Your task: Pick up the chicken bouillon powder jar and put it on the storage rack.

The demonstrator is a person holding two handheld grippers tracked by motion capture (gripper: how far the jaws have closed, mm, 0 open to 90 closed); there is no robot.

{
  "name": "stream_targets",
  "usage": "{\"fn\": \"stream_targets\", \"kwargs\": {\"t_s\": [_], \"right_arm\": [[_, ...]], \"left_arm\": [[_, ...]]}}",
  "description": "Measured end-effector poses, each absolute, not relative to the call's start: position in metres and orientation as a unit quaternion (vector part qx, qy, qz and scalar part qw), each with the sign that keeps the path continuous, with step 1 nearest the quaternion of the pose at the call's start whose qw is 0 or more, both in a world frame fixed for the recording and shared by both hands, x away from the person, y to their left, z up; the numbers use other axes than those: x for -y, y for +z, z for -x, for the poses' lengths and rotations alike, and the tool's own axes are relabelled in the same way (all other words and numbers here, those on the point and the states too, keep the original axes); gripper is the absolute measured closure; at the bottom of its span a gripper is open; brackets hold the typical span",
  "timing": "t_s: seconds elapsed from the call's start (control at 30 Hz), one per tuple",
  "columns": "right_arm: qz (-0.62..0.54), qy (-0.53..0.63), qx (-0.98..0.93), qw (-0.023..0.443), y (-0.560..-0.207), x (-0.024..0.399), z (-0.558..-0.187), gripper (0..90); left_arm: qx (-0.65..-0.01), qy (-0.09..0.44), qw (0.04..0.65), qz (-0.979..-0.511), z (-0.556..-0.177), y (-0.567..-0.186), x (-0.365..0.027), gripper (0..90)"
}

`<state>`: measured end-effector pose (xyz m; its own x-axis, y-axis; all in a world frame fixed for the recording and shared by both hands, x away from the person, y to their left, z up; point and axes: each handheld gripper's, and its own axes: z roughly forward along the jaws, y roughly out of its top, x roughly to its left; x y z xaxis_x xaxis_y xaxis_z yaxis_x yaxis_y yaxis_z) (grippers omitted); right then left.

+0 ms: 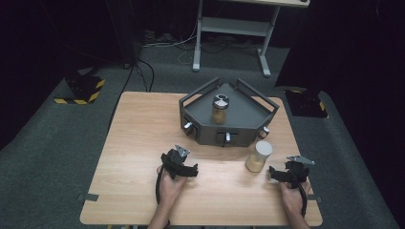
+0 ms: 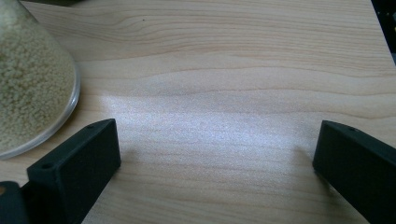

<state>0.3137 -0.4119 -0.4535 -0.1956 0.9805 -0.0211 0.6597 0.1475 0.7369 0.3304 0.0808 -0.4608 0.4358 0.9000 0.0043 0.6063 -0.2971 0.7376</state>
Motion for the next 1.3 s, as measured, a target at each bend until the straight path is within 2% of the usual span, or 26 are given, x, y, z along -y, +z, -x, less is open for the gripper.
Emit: {"fn": "stream_targets", "kwargs": {"t_s": [0.27,0.57,0.87,1.3], "right_arm": [[-0.574,0.292,-0.721,0.256,-0.445,0.413,-0.318,0.6],[-0.53,0.318,-0.745,0.249,-0.433,0.419,-0.302,0.3],[-0.497,0.337,-0.764,0.238,-0.432,0.416,-0.285,0.8],[-0.467,0.356,-0.778,0.224,-0.432,0.405,-0.28,1.0]], "left_arm": [[-0.485,0.216,0.34,-0.776,-0.33,-0.461,-0.081,1.5],[-0.485,0.215,0.341,-0.776,-0.331,-0.461,-0.081,1.9],[-0.486,0.215,0.341,-0.775,-0.33,-0.461,-0.081,2.0],[-0.486,0.216,0.341,-0.775,-0.33,-0.461,-0.081,2.2]]}}
